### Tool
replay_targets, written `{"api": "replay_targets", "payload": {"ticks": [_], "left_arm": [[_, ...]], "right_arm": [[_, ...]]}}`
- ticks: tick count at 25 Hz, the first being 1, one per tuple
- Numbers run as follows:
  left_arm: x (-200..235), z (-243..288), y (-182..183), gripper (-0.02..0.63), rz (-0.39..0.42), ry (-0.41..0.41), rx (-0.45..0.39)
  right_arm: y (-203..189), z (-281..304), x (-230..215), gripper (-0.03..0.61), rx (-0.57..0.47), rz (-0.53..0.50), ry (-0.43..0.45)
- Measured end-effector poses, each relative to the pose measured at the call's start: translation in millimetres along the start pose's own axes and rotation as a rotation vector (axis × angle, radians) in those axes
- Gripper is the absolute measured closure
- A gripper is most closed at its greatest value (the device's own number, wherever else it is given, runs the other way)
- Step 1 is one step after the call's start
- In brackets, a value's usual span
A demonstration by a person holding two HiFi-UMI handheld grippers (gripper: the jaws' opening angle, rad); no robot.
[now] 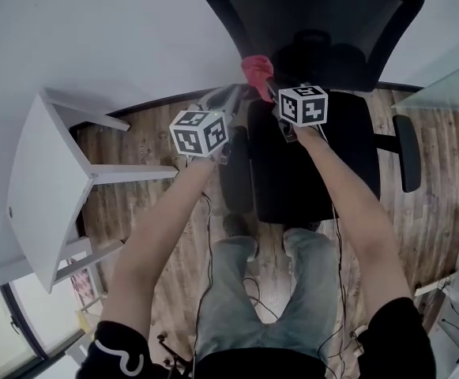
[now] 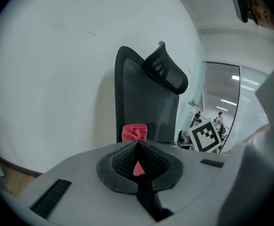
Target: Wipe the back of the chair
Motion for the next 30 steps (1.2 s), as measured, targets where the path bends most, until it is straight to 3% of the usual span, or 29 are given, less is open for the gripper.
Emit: {"api": "replay_targets", "payload": {"ticks": [11,15,21,30], "left_arm": [[-20.7,33.2,-7.4,0.589,0.062,-0.077,0.012],[-50.6,60.9,1.6,0.589,0.146,-0.128,0.02],[-88.1,95.1,5.6,0.589,0.175,-0.187,0.022],[-114.1,122.8,7.4,0.589,0.233,-0.192,0.057]], "right_arm": [[2.5,-19.5,-61.3,0.512,-0.05,-0.013,-0.126],[18.7,-44.6,-99.3,0.512,-0.078,-0.013,-0.207],[36.4,-87.4,-155.8,0.512,-0.123,0.0,-0.316],[59.8,-151.7,-225.1,0.512,-0.155,0.008,-0.508]]}}
Point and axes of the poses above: the fingertips, and each gripper's own axes: z forward along the fingers, x to its left, y out of its top, the point moved 6 cm from there along -z, backward along the fingers, and after that the axes turned 10 degrees about z, right-handed, at the moved point
